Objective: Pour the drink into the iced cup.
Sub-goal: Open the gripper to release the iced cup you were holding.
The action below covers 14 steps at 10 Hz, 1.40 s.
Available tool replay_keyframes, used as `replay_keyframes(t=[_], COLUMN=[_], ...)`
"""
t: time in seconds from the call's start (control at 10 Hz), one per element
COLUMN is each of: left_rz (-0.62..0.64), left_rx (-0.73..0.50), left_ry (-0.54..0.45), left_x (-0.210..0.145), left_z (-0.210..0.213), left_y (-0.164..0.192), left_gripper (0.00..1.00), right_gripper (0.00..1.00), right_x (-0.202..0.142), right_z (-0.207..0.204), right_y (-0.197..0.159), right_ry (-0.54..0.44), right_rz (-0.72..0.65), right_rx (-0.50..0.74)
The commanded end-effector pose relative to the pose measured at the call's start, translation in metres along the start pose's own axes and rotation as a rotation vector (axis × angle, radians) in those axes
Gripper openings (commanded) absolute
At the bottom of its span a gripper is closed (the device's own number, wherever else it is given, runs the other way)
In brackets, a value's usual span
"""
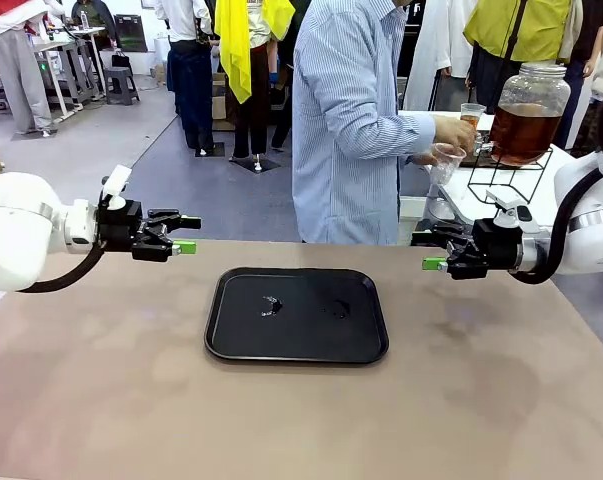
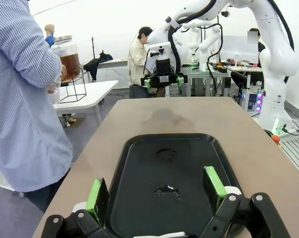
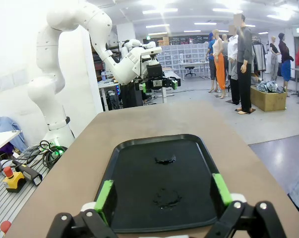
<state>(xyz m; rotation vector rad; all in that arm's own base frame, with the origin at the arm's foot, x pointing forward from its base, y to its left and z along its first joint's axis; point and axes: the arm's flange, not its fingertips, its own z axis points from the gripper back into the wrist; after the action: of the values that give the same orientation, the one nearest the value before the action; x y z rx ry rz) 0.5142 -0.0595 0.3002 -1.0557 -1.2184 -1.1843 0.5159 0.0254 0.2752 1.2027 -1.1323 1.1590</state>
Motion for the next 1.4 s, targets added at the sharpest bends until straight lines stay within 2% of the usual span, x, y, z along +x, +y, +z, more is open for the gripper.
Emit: replay_keyframes(t=[0.0, 1.3], left_rz=[0.003, 0.003], left_rx=[-0.001, -0.001], left_ry=[0.000, 0.000], left_x=[0.0013, 0.0013], left_z=[-0.0003, -0.0003], left_y=[0.0004, 0.0004], left_gripper=[1.00, 1.00], right_gripper=[1.00, 1.00], right_x=[0.0025, 0.0025], right_z=[-0.0017, -0.0017], right_y=[-0.0009, -0.0009], right_ry=[0.004, 0.004], right_rz=[-0.001, -0.001], right_rx=[0.002, 0.002])
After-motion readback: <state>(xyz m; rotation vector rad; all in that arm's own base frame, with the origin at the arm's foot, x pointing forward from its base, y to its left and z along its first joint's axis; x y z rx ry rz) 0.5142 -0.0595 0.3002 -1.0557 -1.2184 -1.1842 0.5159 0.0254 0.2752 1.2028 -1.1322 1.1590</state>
